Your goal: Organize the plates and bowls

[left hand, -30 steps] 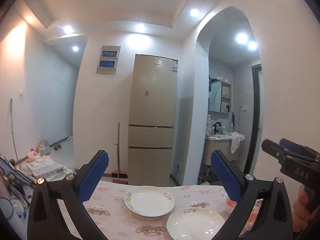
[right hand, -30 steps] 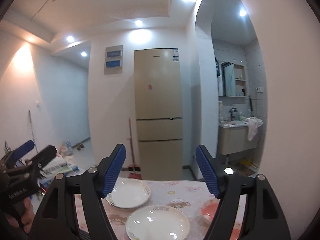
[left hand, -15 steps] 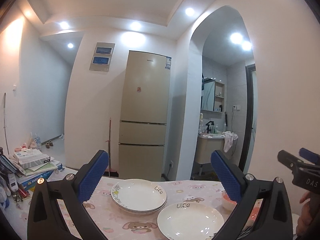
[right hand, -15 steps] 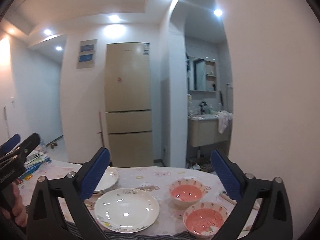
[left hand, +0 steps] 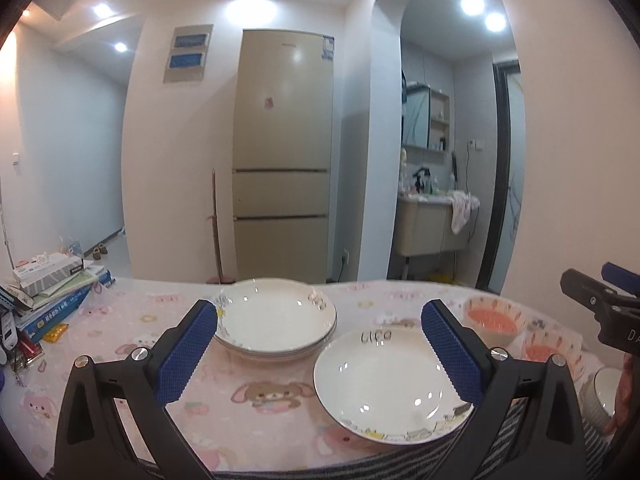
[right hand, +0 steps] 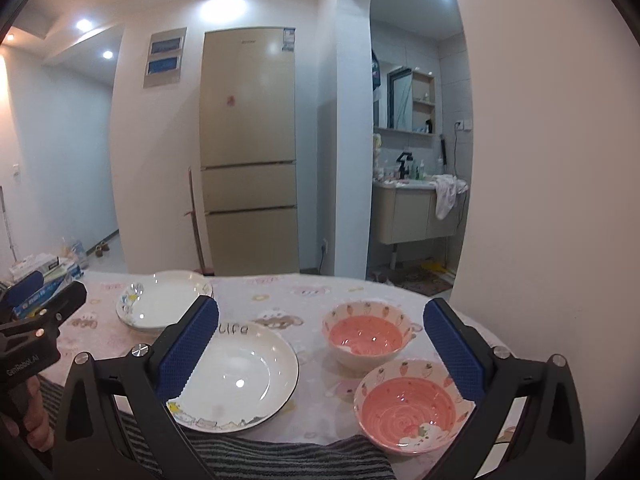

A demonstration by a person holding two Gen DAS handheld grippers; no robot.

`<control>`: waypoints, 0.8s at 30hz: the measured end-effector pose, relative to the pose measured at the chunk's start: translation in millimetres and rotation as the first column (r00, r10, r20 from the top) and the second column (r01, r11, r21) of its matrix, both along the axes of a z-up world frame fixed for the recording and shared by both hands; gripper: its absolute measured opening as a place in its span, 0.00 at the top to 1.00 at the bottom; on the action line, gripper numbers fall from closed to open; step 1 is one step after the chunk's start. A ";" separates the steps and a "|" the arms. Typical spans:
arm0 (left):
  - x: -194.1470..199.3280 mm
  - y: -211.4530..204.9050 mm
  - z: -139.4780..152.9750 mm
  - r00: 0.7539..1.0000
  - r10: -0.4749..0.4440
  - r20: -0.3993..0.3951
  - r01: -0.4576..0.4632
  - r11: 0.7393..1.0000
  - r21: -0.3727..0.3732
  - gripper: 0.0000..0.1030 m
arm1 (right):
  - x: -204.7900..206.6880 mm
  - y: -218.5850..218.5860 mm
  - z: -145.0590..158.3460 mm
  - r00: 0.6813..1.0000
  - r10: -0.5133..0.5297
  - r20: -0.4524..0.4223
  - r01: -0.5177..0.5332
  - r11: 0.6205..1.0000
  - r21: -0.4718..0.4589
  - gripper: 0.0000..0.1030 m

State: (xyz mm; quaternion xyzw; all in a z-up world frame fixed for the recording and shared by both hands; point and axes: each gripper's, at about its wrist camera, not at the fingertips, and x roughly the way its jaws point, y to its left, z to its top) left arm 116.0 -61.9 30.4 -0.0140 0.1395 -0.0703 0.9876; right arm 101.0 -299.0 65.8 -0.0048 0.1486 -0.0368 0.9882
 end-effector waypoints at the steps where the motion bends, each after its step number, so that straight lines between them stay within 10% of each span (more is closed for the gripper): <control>1: 2.1 -1.2 -3.5 1.000 -0.002 -0.012 0.003 1.000 0.007 0.00 | 2.0 0.1 -3.3 1.000 0.008 -0.007 -0.008 1.000 0.001 0.01; 9: 28.7 -3.0 -26.5 0.985 -0.019 -0.171 0.019 1.000 -0.003 0.00 | 17.2 3.1 -31.2 0.990 0.091 -0.109 -0.087 0.995 0.043 0.01; 18: 50.4 8.5 -49.9 0.944 -0.056 -0.325 0.028 0.996 -0.088 0.00 | 40.1 -4.0 -67.8 0.928 0.179 -0.327 -0.116 0.972 0.203 0.33; 24: 67.5 19.7 -68.6 0.897 -0.098 -0.431 0.020 0.983 -0.181 0.23 | 41.7 -5.2 -75.4 0.914 0.179 -0.364 -0.092 0.966 0.243 0.42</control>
